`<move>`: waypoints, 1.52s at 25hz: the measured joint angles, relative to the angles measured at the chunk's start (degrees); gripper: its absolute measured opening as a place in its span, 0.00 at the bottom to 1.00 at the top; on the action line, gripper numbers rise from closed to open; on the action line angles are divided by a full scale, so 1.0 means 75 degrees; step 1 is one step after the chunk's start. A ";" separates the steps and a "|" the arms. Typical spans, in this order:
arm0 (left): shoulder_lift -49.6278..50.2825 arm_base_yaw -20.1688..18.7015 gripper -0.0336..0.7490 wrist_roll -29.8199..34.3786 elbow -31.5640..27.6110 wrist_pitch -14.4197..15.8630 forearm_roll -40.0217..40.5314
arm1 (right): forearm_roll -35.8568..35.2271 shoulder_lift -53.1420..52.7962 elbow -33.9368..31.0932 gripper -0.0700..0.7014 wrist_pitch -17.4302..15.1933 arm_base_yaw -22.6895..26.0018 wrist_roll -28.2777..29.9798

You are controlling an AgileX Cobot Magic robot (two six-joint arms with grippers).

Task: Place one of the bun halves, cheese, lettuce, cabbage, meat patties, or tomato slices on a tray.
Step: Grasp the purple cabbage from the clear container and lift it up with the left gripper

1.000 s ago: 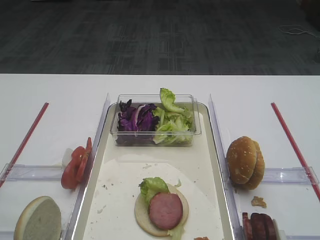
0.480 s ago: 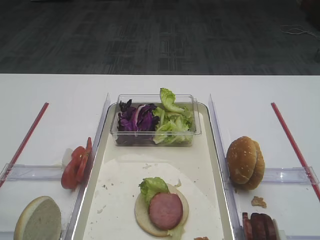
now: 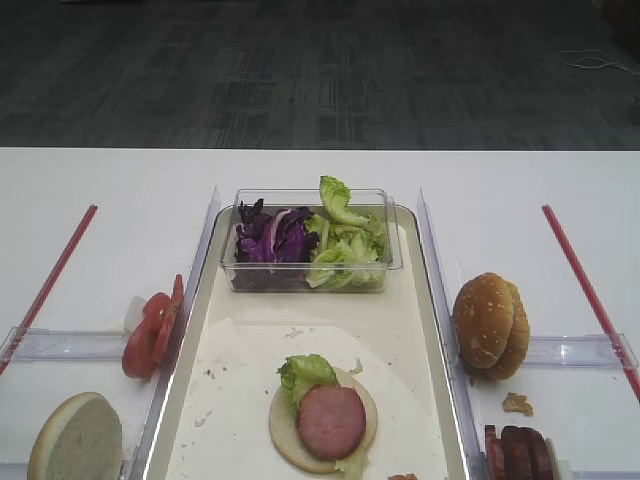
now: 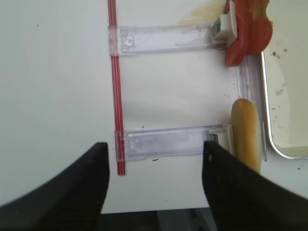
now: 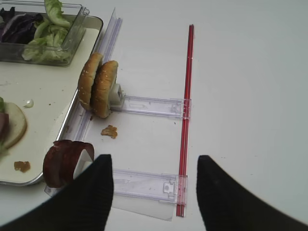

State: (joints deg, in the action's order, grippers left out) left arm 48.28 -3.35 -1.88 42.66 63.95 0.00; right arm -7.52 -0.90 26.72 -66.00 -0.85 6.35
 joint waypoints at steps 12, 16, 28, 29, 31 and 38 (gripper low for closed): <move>0.1959 -0.0002 0.56 0.0199 0.1120 -0.0079 -0.0242 | 0.0000 0.0000 0.0000 0.63 0.0000 0.0000 0.0000; 0.2516 -0.0002 0.56 0.0251 0.1559 -0.0096 -0.0312 | 0.0000 0.0000 0.0000 0.63 0.0000 0.0000 0.0000; 0.4205 -0.0014 0.56 0.0251 0.3143 0.0063 -0.0505 | 0.0000 0.0000 0.0000 0.63 0.0000 0.0000 0.0000; 0.4331 -0.0014 0.56 0.0251 0.3277 0.0074 -0.0520 | 0.0000 0.0000 0.0000 0.63 0.0000 0.0000 0.0000; 0.4598 -0.0014 0.56 0.0251 0.3550 0.0134 -0.0518 | 0.0000 0.0000 0.0000 0.63 0.0000 0.0000 0.0000; 0.5507 -0.0014 0.56 0.0309 0.4570 0.0428 -0.0518 | 0.0000 0.0000 0.0000 0.63 0.0000 0.0000 0.0000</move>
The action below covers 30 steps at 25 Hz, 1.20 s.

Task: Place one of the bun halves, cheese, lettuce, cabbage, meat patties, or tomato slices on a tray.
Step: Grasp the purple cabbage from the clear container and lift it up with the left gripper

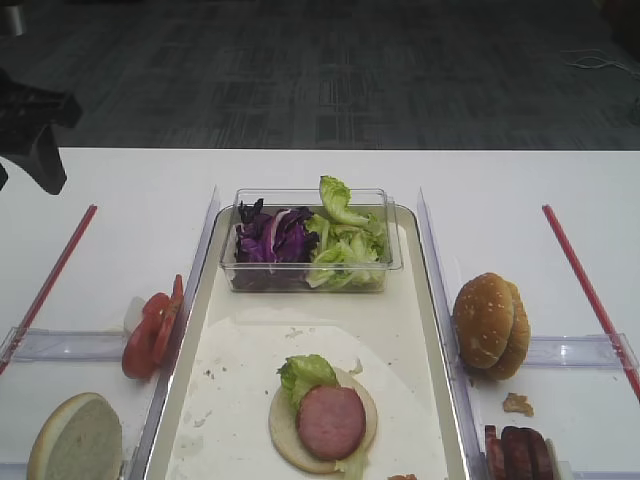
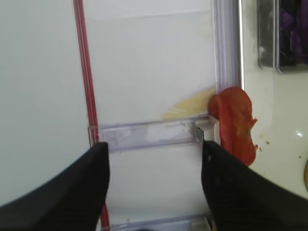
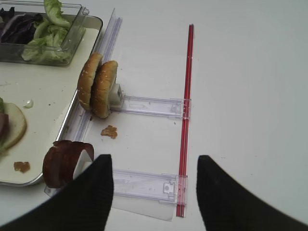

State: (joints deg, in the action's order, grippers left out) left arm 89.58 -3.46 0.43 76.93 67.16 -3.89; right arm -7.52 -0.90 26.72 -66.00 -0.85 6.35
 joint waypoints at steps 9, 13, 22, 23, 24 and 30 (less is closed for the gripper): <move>0.0885 0.0000 0.55 0.0000 0.1204 0.0421 0.0000 | 0.0000 0.0000 0.0000 0.63 0.0000 0.0000 0.0000; 0.1230 0.0000 0.55 0.0000 0.1598 0.0449 0.0000 | 0.0000 0.0000 0.0000 0.63 0.0000 0.0000 0.0000; 0.2278 0.0000 0.55 0.0076 0.2458 0.0469 0.0000 | 0.0000 0.0000 0.0000 0.63 0.0000 0.0000 0.0000; 0.2414 0.0000 0.55 0.0080 0.2562 0.0469 -0.0017 | 0.0000 0.0000 0.0000 0.63 0.0000 0.0000 0.0000; 0.2549 0.0000 0.55 0.0080 0.2650 0.0469 -0.0054 | 0.0000 0.0000 0.0000 0.63 0.0000 0.0000 0.0000; 0.3289 0.0000 0.55 0.0093 0.3151 0.0469 -0.0176 | 0.0024 0.0000 0.0000 0.63 0.0000 0.0000 -0.0015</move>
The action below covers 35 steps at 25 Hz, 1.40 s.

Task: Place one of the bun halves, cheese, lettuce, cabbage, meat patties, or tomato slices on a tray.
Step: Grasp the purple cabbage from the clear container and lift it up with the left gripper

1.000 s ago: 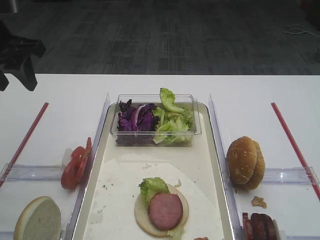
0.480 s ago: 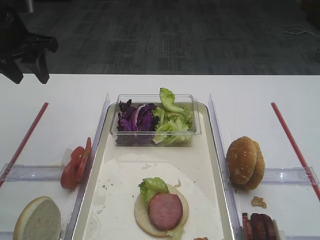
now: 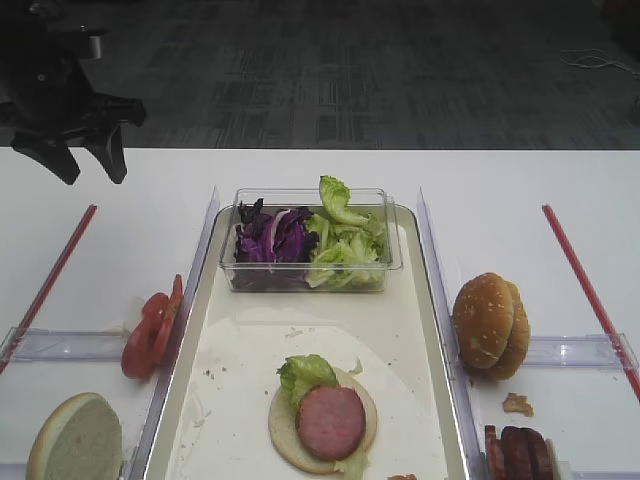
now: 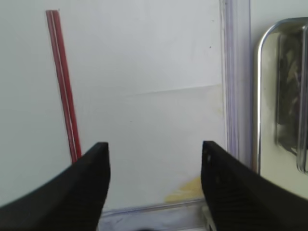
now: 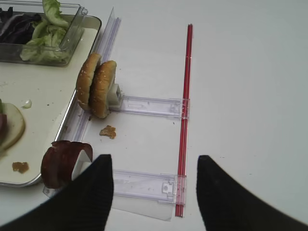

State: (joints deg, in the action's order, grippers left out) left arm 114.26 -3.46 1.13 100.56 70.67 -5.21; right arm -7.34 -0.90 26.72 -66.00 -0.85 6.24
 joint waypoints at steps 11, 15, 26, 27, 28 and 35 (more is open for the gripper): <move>0.1059 0.0000 0.55 -0.0091 0.0716 -0.0015 -0.0028 | 0.0030 0.0000 0.0000 0.63 0.0000 0.0000 -0.0028; 0.1294 0.0000 0.55 -0.0151 0.0841 -0.0034 -0.0028 | 0.0030 0.0000 0.0000 0.63 0.0000 0.0000 -0.0028; 0.1639 -0.0034 0.55 -0.0151 0.0985 -0.0070 -0.0206 | 0.0081 0.0000 0.0000 0.63 0.0000 0.0000 -0.0091; 0.1639 -0.0069 0.55 -0.0151 0.1001 -0.0070 -0.0206 | 0.0093 0.0000 0.0000 0.63 0.0000 0.0000 -0.0106; 0.1639 -0.0133 0.55 -0.0151 0.1000 -0.0070 -0.0206 | 0.0093 0.0000 0.0000 0.63 0.0000 0.0000 -0.0106; 0.1639 -0.0834 0.55 -0.0307 0.1152 -0.0070 -0.0206 | 0.0111 0.0000 0.0000 0.63 0.0000 0.0000 -0.0117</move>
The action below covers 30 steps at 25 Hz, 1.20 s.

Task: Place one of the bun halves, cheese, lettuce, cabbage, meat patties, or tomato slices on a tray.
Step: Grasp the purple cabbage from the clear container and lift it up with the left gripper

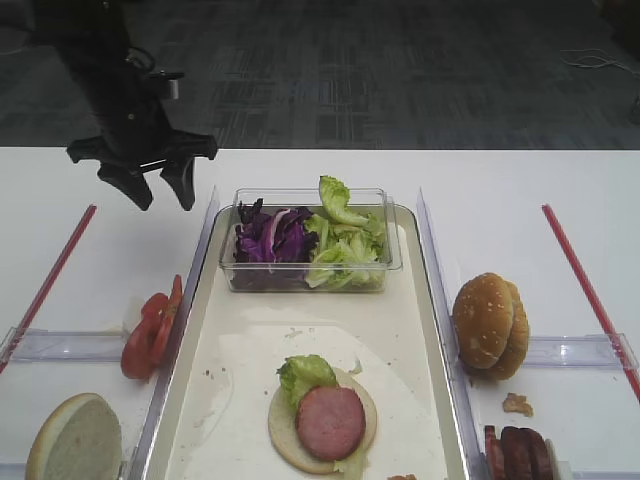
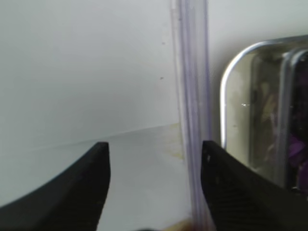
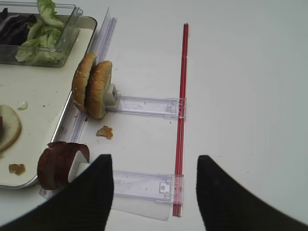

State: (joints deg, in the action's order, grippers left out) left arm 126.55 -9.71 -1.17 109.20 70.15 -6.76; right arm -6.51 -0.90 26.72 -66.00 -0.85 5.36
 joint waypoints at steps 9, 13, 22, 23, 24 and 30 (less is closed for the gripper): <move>0.0000 -0.0779 0.55 -0.0449 0.0707 0.0030 -0.0016 | 0.0000 0.0000 0.0000 0.63 0.0000 0.0000 -0.0019; 0.0000 -0.1025 0.55 -0.0534 0.0913 0.0030 -0.0047 | 0.0000 0.0000 0.0000 0.62 0.0000 0.0000 -0.0019; 0.0000 -0.1433 0.55 -0.0775 0.0989 0.0044 -0.0278 | 0.0003 0.0000 0.0000 0.62 0.0000 0.0000 -0.0019; 0.0018 -0.1448 0.55 -0.0789 0.0989 0.0028 -0.0332 | 0.0003 0.0000 0.0000 0.63 0.0000 0.0000 -0.0019; 0.0047 -0.1481 0.55 -0.0788 0.0989 0.0016 -0.0371 | 0.0003 0.0000 0.0000 0.63 0.0000 0.0000 -0.0019; 0.0421 -0.1782 0.55 -0.0788 0.1212 -0.0003 -0.0420 | 0.0003 0.0000 0.0000 0.63 0.0000 0.0000 -0.0019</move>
State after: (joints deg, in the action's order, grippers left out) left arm 129.71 -23.08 -7.08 118.29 70.13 -9.91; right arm -6.48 -0.90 26.72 -66.00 -0.85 5.21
